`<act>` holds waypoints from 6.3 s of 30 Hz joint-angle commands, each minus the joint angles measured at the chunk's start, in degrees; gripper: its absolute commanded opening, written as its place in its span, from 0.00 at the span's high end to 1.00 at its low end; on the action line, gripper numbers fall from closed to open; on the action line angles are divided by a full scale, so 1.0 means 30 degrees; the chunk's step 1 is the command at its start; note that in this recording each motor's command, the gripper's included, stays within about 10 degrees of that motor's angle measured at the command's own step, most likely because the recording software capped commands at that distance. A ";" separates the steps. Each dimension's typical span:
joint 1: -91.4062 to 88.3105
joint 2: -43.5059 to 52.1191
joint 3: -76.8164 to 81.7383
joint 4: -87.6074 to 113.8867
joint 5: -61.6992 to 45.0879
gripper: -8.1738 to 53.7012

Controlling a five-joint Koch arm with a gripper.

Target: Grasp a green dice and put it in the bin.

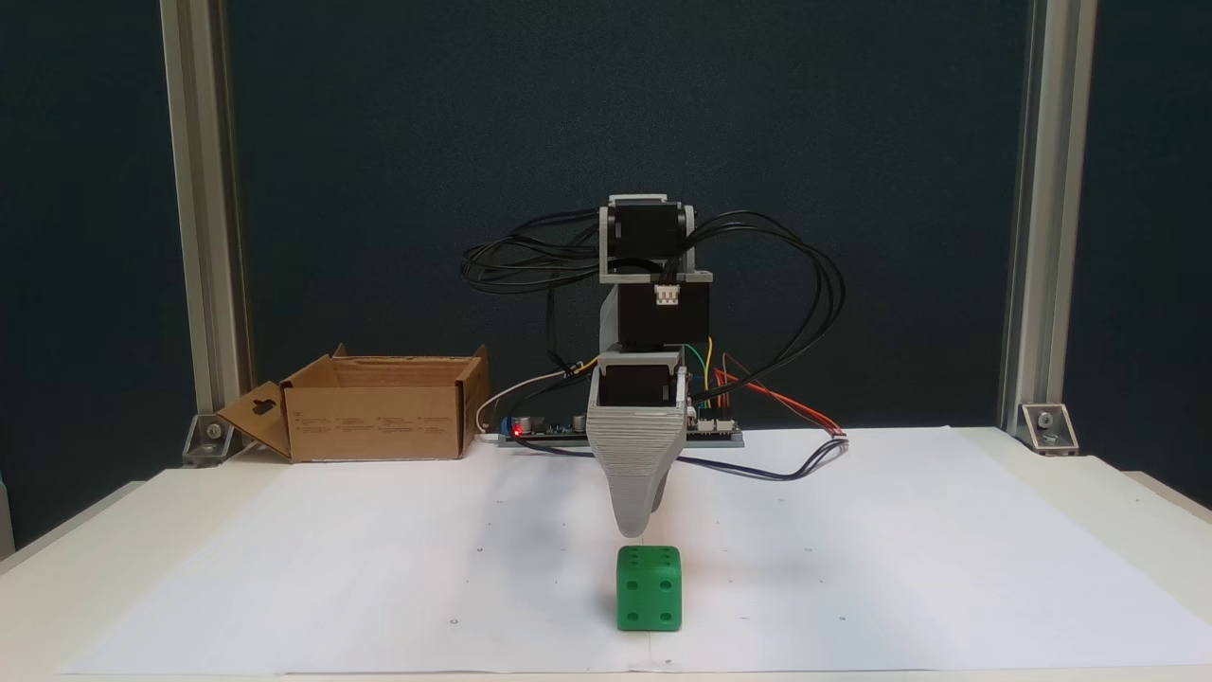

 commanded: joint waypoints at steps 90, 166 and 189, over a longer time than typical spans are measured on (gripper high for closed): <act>0.0176 -0.2783 0.0703 -0.2461 0.0586 0.20; 2.6895 1.0195 0.2637 0.1582 -0.8203 0.68; 3.5918 0.8115 0.9551 -0.7266 -1.3330 0.68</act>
